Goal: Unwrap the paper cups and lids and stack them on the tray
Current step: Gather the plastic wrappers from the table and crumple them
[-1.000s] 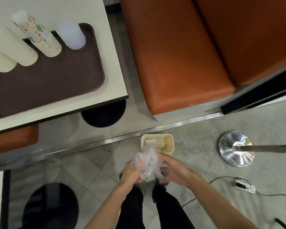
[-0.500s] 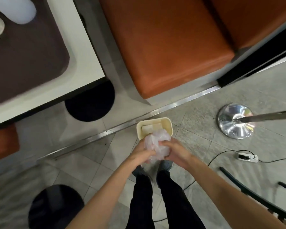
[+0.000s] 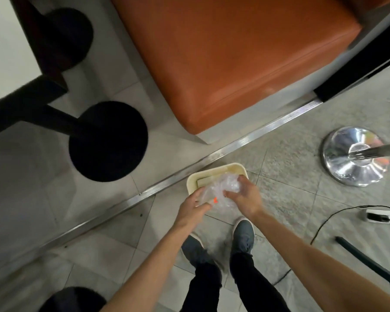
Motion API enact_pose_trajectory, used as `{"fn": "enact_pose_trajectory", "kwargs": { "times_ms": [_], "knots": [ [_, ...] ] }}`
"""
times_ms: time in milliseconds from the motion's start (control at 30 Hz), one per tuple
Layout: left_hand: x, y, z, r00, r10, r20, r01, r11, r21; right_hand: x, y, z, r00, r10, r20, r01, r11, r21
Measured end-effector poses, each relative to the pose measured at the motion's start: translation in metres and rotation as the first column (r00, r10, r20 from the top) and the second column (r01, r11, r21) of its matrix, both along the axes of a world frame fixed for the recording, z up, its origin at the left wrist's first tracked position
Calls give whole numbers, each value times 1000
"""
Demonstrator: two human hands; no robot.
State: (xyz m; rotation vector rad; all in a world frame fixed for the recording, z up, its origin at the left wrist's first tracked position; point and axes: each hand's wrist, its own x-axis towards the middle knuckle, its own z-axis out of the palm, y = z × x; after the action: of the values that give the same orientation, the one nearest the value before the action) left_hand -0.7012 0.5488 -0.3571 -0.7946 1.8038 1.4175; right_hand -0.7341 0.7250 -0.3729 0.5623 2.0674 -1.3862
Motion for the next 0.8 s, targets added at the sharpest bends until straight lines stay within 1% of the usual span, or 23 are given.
{"fn": "enact_pose_trajectory", "kwargs": {
  "times_ms": [67, 133, 200, 267, 367, 433, 500, 567, 633, 733, 800],
  "knots": [
    [-7, -9, -33, 997, -58, -43, 52, 992, -118, -6, 0, -30, 999, 35, -41, -33, 998, 44],
    [-11, -20, -69, 988, -130, -80, 104, 955, -277, -8, 1, -64, 996, 68, -64, -62, 994, 89],
    [-10, -31, -106, 990, -137, -42, 114, 929, -352, -10, 0, -97, 993, 98, -61, -89, 987, 137],
    [-5, -38, -139, 996, -80, 49, 92, 933, -349, -11, -4, -131, 992, 108, -58, -96, 979, 182],
    [10, -38, -177, 989, 24, 144, 14, 966, -258, -13, -13, -175, 994, 104, -11, -100, 972, 213],
    [16, -30, -196, 982, 98, 164, -64, 978, -199, -16, -19, -199, 983, 174, 64, -183, 960, 213],
    [18, -22, -208, 977, 140, 163, -109, 977, -183, -21, -21, -216, 945, 283, 164, -318, 912, 260],
    [20, -17, -214, 975, 164, 148, -136, 974, -184, -25, -21, -222, 900, 345, 265, -413, 870, 270],
    [24, -17, -216, 975, 167, 148, -138, 972, -190, -27, -20, -219, 862, 394, 318, -481, 835, 268],
    [26, -17, -210, 968, 180, 175, -144, 969, -198, -26, -13, -207, 808, 476, 348, -579, 752, 315],
    [25, -17, -209, 964, 196, 178, -162, 968, -190, -23, -8, -199, 781, 544, 307, -624, 689, 369]
  ]
}}
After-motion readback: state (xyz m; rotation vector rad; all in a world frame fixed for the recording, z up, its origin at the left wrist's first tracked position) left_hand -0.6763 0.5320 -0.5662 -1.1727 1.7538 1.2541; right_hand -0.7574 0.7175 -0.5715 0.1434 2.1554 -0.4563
